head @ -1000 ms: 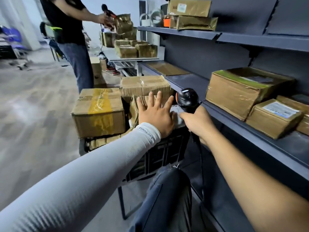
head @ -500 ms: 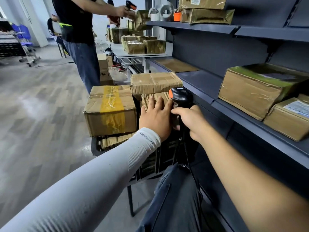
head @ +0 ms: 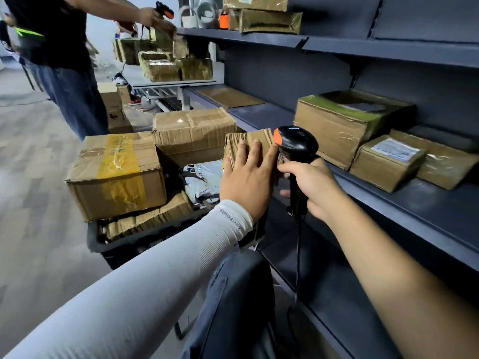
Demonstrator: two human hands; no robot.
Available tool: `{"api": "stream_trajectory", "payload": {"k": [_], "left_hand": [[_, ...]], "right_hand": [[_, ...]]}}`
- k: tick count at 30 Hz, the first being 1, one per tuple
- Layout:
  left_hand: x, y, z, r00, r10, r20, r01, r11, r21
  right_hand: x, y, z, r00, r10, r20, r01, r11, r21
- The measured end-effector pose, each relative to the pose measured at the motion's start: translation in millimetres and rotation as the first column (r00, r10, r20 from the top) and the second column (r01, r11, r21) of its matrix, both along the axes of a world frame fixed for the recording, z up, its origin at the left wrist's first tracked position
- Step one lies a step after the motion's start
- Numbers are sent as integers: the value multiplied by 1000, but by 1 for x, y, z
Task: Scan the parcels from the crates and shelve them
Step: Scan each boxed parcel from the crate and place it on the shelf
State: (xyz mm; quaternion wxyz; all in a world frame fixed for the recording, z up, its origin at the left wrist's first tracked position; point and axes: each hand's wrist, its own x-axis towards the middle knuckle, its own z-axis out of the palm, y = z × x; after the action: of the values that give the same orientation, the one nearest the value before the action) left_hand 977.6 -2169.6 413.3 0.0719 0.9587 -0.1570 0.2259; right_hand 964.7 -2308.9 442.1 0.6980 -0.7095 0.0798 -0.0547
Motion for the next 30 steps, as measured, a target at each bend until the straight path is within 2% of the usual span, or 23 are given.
{"api": "stream_trajectory", "payload": {"k": [6, 10, 19, 30], "left_hand": [[-21, -64, -36, 989, -139, -55, 137, 990, -36], [-38, -92, -79, 983, -185, -10, 184, 981, -64], [-51, -126, -153, 965, -263, -4, 262, 963, -64], [-81, -142, -241, 916, -379, -132, 359, 920, -154]], "right_hand": [[-35, -66, -33, 990, -140, -25, 141, 990, 18], [-55, -89, -71, 971, -214, -106, 215, 977, -3], [-91, -117, -130, 951, -251, -181, 266, 962, 59], [-124, -126, -210, 865, -320, -386, 408, 897, 170]]}}
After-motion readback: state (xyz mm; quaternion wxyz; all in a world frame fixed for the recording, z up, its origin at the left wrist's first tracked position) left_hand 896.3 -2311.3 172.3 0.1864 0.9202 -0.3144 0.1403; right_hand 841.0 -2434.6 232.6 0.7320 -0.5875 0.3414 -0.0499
